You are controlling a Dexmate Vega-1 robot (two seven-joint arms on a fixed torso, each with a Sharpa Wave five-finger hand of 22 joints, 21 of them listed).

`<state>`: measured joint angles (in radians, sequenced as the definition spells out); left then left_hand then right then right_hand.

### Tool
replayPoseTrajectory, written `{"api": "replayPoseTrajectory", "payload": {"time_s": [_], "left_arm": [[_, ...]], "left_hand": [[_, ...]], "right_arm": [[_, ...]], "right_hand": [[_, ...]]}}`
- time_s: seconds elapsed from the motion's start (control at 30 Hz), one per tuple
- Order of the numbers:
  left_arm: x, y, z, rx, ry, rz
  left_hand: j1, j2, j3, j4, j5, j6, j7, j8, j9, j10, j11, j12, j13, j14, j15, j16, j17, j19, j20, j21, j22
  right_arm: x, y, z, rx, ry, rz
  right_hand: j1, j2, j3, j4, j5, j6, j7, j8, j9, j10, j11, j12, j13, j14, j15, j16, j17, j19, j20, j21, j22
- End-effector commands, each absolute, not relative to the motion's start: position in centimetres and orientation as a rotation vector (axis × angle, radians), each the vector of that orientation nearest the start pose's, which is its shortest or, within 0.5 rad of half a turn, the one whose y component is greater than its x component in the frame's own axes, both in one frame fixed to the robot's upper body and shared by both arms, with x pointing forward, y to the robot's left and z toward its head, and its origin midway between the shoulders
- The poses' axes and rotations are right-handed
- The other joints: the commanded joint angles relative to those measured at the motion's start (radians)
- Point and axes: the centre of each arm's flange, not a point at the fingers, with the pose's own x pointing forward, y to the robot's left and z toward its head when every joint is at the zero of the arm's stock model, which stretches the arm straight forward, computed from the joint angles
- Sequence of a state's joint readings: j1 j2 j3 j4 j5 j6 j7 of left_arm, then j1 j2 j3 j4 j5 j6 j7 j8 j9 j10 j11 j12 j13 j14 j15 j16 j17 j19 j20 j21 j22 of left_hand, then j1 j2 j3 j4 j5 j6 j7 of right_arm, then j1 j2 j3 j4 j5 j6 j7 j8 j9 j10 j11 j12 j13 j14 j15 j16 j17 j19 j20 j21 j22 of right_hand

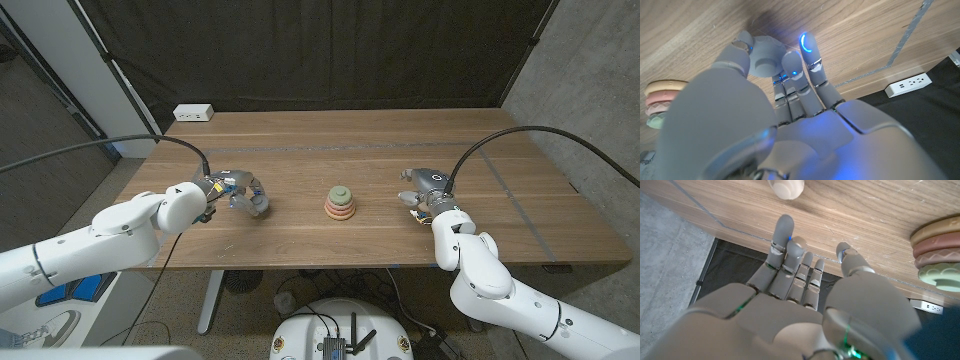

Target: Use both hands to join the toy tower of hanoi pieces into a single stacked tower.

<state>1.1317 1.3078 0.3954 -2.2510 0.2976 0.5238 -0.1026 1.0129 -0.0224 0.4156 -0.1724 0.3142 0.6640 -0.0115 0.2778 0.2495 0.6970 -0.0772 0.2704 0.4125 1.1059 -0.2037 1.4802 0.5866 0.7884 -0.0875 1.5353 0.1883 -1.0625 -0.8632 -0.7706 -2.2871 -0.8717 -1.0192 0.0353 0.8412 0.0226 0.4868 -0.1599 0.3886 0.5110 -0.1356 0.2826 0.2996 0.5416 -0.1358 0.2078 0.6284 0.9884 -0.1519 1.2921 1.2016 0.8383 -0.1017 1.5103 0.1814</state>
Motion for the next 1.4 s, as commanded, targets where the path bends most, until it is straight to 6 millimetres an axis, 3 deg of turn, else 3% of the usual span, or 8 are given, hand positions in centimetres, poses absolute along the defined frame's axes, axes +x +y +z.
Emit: {"api": "replayPoseTrajectory", "payload": {"time_s": [0.03,1.4], "left_arm": [[49.3,29.1,-1.0,1.572,-0.31,-0.066],[46.9,28.6,3.0,1.571,-0.408,-0.051]], "left_hand": [[-0.001,0.011,0.017,0.005,0.007,0.013,-0.001,0.008,0.004,0.085,-0.08,0.009,0.046,-0.001,-0.015,-0.003,0.004,0.012,-0.122,0.002,0.003],[0.003,0.015,0.022,0.004,0.005,0.041,-0.004,0.001,0.018,0.118,-0.087,-0.001,0.078,0.007,-0.015,-0.016,0.015,0.01,-0.123,0.005,0.004]], "right_arm": [[48.7,-19.9,-7.1,-1.459,-0.303,-0.289],[48.7,-20.0,-7.1,-1.456,-0.303,-0.287]], "right_hand": [[-0.009,0.0,0.004,0.0,0.004,0.011,0.0,0.004,0.003,0.009,-0.001,0.0,0.005,0.005,-0.067,-0.001,-0.001,0.001,-0.11,0.001,0.003],[-0.011,0.002,0.007,-0.003,0.012,0.015,0.002,0.001,0.005,0.016,0.0,-0.004,0.007,0.005,-0.067,0.0,-0.003,0.004,-0.11,0.0,0.003]]}}
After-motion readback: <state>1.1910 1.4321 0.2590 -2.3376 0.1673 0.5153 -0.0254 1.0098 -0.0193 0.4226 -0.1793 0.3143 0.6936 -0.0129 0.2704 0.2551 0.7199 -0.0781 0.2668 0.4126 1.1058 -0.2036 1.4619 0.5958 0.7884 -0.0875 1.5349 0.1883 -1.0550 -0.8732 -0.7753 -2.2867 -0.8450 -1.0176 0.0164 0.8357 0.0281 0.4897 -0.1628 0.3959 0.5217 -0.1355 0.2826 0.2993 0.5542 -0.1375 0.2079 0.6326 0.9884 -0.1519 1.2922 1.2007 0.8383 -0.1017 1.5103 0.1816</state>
